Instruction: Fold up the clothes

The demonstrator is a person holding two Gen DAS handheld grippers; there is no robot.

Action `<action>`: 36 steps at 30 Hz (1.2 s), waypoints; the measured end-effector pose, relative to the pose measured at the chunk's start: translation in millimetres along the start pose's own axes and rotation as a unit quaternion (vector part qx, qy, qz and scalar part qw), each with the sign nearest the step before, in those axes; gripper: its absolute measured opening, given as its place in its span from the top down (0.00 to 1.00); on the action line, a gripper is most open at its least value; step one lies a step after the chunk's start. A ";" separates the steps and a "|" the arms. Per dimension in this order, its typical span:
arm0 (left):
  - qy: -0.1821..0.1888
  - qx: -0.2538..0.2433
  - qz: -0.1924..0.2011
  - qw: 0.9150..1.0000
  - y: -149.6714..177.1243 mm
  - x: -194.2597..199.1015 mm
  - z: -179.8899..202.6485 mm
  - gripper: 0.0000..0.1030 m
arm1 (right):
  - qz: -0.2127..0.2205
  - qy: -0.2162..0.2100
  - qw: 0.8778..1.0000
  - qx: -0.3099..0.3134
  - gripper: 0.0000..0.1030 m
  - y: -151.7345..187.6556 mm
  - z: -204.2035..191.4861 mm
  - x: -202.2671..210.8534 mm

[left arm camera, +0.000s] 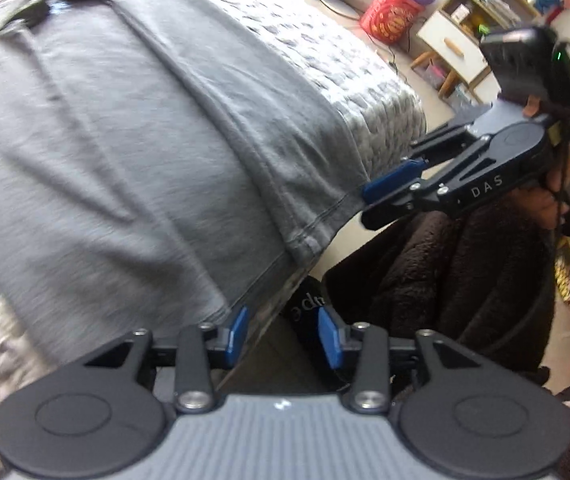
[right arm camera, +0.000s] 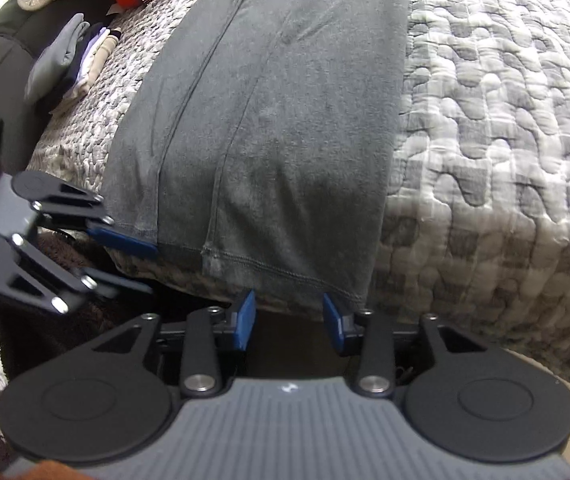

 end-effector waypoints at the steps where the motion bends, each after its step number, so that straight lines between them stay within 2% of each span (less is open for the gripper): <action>1: 0.001 0.005 0.003 1.000 2.1 5.9 -3.6 0.60 | 0.002 0.000 1.000 -0.001 0.56 0.4 1.4 2.3; 5: -0.004 0.037 0.016 0.999 9.0 28.0 -24.6 0.59 | 0.011 -0.003 1.000 -0.016 0.55 -0.3 8.5 7.8; 12: 0.027 0.094 0.041 0.994 25.5 57.4 -60.1 0.57 | 0.012 -0.014 0.999 -0.047 0.55 -3.5 20.2 11.2; 18: 0.020 0.123 0.042 0.991 33.7 58.4 -83.4 0.57 | 0.003 -0.032 0.998 -0.058 0.55 -8.8 30.7 8.1; 21: 0.035 0.138 0.043 0.989 36.2 54.5 -95.9 0.57 | -0.004 -0.038 0.997 -0.064 0.55 -11.1 36.7 3.8; 28: 0.098 0.175 0.024 0.979 37.8 37.9 -115.9 0.59 | -0.006 -0.072 0.993 -0.093 0.55 -11.9 52.5 -3.9; 32: 0.130 0.168 0.000 0.977 33.1 27.9 -115.1 0.59 | -0.024 -0.096 0.990 -0.103 0.55 -12.4 56.6 -13.0; 36: 0.146 0.148 -0.033 0.978 24.1 18.1 -109.8 0.60 | -0.047 -0.114 0.986 -0.109 0.56 -12.8 57.1 -24.8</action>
Point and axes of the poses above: each gripper's, at about its wrist camera, not at the fingertips, and x roughly against the way its jaws point, z to its right, y to its underside, the point moved 3 cm from there along -x, roughly the way its jaws point, and after that the axes turned 2 degrees about -y, right-handed, at the moved point
